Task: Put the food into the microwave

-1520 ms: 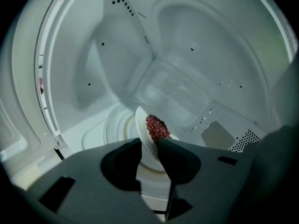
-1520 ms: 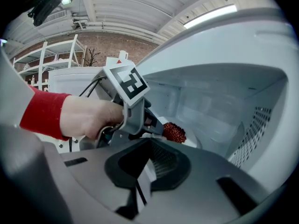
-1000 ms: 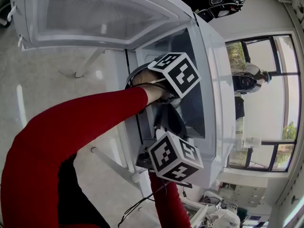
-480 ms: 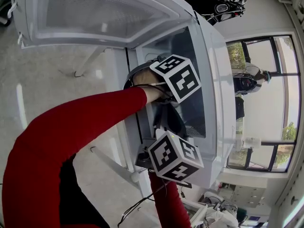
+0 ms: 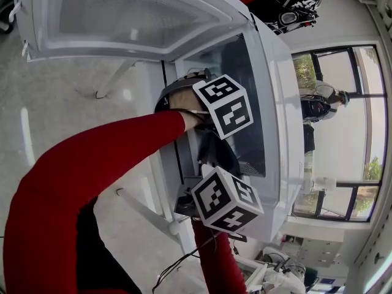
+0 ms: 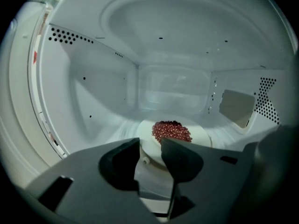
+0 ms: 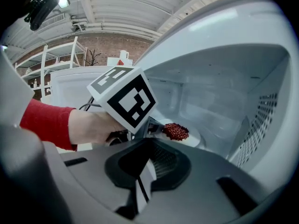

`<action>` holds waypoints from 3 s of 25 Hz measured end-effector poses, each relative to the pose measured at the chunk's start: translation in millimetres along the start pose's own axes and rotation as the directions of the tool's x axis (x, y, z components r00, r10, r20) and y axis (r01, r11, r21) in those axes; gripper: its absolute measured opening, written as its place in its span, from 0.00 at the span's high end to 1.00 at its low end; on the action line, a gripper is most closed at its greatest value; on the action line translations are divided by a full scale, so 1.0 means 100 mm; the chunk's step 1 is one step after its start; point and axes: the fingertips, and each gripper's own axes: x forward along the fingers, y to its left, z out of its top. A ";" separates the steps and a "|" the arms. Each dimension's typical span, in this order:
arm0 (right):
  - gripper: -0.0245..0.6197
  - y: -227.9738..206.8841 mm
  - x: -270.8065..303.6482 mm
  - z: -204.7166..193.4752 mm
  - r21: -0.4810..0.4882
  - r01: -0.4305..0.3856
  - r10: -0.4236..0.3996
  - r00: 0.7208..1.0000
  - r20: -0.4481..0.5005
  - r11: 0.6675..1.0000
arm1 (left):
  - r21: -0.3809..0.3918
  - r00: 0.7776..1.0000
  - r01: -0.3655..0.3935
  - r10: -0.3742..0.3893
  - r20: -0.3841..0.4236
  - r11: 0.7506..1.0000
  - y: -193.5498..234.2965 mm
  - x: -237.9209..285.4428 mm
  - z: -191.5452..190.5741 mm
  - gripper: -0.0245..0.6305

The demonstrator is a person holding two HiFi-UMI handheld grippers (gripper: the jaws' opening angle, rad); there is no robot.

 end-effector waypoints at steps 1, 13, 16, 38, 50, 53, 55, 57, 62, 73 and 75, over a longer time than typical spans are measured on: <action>0.94 0.00 0.00 0.00 0.001 0.000 0.000 1.000 -0.001 1.000 | -0.001 1.000 0.003 -0.003 0.000 1.000 0.00 0.00 0.00 0.73; 0.94 -0.17 -0.05 -0.08 0.026 0.002 -0.002 1.000 0.014 1.000 | -0.115 0.986 0.103 -0.086 0.139 0.988 0.00 -0.21 0.21 0.93; 0.94 -0.12 0.01 0.02 0.041 0.011 -0.012 0.999 0.030 0.999 | -0.114 0.969 0.178 -0.154 0.194 0.977 0.07 -0.35 0.29 0.95; 0.94 0.94 -0.56 0.08 0.129 -0.238 0.220 0.965 0.142 0.963 | -0.363 0.900 0.342 -0.190 0.392 0.867 0.35 -1.97 -0.41 0.95; 0.94 1.03 -1.38 -0.11 0.185 -0.364 0.320 0.919 0.231 0.913 | -0.252 0.915 0.264 -0.160 0.369 0.931 -0.28 -2.77 -0.69 0.95; 0.94 0.97 -1.56 -0.14 0.177 -0.364 0.316 0.915 0.252 0.914 | -0.248 0.917 0.260 -0.159 0.365 0.933 -0.41 -2.89 -0.73 0.95; 0.94 0.92 -1.66 -0.17 0.183 -0.365 0.311 0.912 0.268 0.913 | -0.254 0.917 0.270 -0.168 0.360 0.929 -0.51 -2.94 -0.77 0.95; 0.94 0.86 -1.74 -0.20 0.194 -0.362 0.301 0.911 0.281 0.912 | -0.247 0.918 0.272 -0.174 0.356 0.930 -0.61 -2.97 -0.79 0.95; 0.94 0.76 -1.90 -0.28 0.215 -0.363 0.289 0.906 0.309 0.907 | -0.203 0.917 0.262 -0.178 0.357 0.944 -0.79 -3.05 -0.80 0.95; 0.94 0.53 -2.11 -0.31 0.186 -0.358 0.273 0.889 0.367 0.915 | -0.175 0.910 0.260 -0.180 0.375 0.950 -1.06 -3.12 -0.82 0.95; 0.94 0.50 -2.14 -0.30 0.171 -0.362 0.277 0.882 0.381 0.916 | -0.165 0.906 0.259 -0.180 0.382 0.952 -1.10 -3.13 -0.79 0.95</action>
